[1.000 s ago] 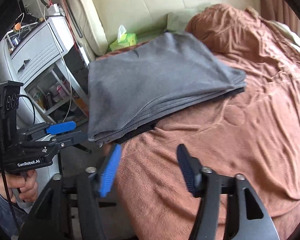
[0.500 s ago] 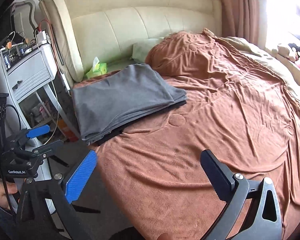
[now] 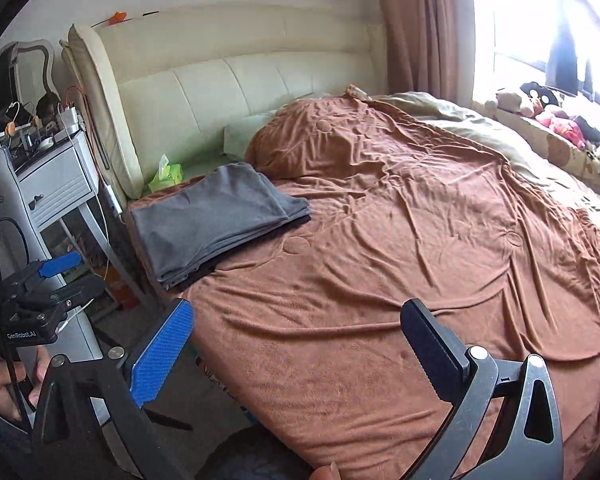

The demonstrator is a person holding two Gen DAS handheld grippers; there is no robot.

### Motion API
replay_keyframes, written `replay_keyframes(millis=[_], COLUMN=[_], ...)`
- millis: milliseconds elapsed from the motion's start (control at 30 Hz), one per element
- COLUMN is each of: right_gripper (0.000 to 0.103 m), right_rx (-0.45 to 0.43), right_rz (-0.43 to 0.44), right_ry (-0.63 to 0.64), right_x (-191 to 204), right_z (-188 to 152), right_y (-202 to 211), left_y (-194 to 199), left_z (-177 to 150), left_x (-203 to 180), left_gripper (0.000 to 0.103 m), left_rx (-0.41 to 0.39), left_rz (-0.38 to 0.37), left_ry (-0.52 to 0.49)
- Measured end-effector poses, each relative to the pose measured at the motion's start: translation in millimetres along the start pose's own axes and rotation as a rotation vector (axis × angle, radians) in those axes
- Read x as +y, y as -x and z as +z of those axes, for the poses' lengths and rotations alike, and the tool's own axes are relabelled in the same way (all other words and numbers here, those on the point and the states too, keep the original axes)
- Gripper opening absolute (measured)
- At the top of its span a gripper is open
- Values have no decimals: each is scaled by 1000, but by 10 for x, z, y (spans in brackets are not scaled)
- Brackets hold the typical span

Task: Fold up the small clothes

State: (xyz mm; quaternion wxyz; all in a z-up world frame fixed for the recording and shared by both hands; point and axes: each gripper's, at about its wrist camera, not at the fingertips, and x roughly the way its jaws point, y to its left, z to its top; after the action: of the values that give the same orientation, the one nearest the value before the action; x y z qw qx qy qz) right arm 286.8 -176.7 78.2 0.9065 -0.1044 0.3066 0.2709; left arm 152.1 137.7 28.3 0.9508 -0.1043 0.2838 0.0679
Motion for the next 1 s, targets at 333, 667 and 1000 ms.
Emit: replay_keyframes(millis=[333,667,1000], right_gripper=[103,103,103], right_rx=[-50,-84,-88], right_rz=[-77,-172,-241], right_ry=[-32,-60,-109], right_x=[-209,-297,-165], right_z=[-342,-752,-1161], right_y=[802,1477,1854], left_y=[447,823,1038], left_z=[-104,-273,-580], left_x=[-581,-859,-1003], left_gripper=[103,103,103], left_rx=[-54,-91,-99], left_rz=[-68,-106,-120], left_ry=[-95,-143,-162])
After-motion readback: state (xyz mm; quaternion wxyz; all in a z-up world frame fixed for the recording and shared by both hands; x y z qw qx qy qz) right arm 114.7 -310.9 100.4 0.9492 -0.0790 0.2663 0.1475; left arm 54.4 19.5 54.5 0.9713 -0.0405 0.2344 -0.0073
